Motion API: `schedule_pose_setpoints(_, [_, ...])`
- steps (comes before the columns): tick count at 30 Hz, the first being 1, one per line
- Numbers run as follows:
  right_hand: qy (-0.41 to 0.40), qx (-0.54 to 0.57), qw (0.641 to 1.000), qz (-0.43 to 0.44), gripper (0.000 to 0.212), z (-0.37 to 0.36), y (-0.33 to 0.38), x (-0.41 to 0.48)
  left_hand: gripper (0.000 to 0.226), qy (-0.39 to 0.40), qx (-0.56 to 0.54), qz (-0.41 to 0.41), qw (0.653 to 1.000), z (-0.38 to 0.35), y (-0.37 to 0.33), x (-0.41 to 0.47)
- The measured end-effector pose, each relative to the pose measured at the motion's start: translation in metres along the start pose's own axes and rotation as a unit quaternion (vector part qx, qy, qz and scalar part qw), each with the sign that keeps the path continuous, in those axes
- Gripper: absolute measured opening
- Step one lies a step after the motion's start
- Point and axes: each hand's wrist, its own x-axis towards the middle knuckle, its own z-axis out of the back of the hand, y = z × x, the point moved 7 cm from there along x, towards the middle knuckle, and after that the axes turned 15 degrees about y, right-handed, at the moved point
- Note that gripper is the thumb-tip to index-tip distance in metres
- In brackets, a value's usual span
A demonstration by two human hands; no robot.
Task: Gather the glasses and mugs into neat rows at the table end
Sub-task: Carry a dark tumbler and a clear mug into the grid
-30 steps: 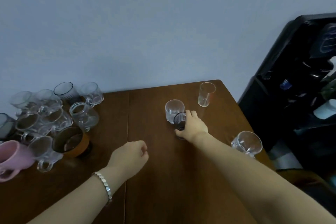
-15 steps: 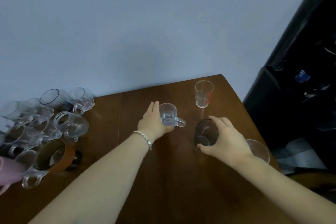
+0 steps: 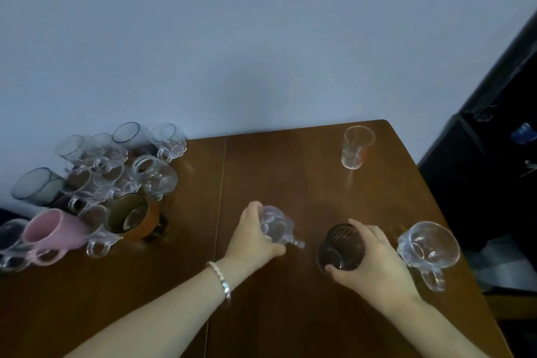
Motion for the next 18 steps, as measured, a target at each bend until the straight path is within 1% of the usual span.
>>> schedule_pose_setpoints(2, [0.019,-0.002,1.0,0.009,0.094,-0.016,0.013,-0.013,0.081,0.032,-0.035,-0.012,0.999,0.003,0.02,-0.045])
schedule_pose_setpoints(3, [0.027,-0.005,1.0,0.012,0.094,-0.023,0.018,-0.019,0.082,0.048,-0.041,-0.009,0.998,0.005,0.032,-0.064])
schedule_pose_setpoints(5, [0.048,-0.02,0.998,0.021,0.093,-0.042,0.035,-0.032,0.072,0.059,-0.05,0.01,0.997,0.015,0.06,-0.104])
schedule_pose_setpoints(7, [0.068,-0.032,0.997,0.027,0.093,-0.063,0.054,-0.044,0.067,0.046,-0.054,0.033,0.997,0.03,0.09,-0.141])
schedule_pose_setpoints(12, [0.081,-0.051,0.994,0.048,0.093,-0.121,0.11,-0.069,0.069,-0.016,-0.028,0.077,0.997,0.088,0.158,-0.211])
schedule_pose_setpoints(15, [0.086,-0.054,0.993,0.063,0.092,-0.16,0.149,-0.08,0.064,-0.028,-0.021,0.08,0.996,0.123,0.199,-0.243])
schedule_pose_setpoints(18, [0.076,-0.052,0.994,0.059,0.091,-0.199,0.187,-0.09,0.055,-0.028,-0.005,0.07,0.997,0.156,0.239,-0.269])
